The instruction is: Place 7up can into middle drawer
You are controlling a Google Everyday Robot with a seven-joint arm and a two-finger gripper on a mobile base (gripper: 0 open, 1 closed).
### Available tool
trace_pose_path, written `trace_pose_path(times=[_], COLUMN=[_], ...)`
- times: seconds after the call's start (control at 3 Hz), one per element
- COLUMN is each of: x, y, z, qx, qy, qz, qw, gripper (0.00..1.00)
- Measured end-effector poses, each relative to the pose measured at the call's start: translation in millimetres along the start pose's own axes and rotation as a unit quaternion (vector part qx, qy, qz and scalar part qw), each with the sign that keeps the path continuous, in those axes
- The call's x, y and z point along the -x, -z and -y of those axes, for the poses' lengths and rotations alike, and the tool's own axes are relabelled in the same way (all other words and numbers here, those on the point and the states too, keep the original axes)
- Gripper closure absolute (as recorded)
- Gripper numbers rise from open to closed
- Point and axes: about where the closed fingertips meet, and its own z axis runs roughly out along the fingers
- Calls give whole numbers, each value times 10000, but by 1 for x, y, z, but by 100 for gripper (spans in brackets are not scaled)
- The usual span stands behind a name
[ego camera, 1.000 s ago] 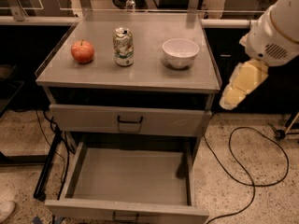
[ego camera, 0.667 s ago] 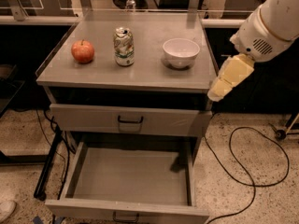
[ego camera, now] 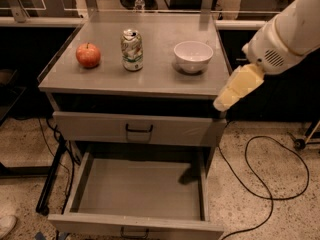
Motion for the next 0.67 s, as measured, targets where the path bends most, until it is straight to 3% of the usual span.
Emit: trace_pose_path(times=[0.33,0.67], x=[15,41], y=[-21,-40], z=[2,14], qx=[-102,-123], qy=[-370,-608], qz=[433,985], qw=[9983,9932], gripper=[0,0])
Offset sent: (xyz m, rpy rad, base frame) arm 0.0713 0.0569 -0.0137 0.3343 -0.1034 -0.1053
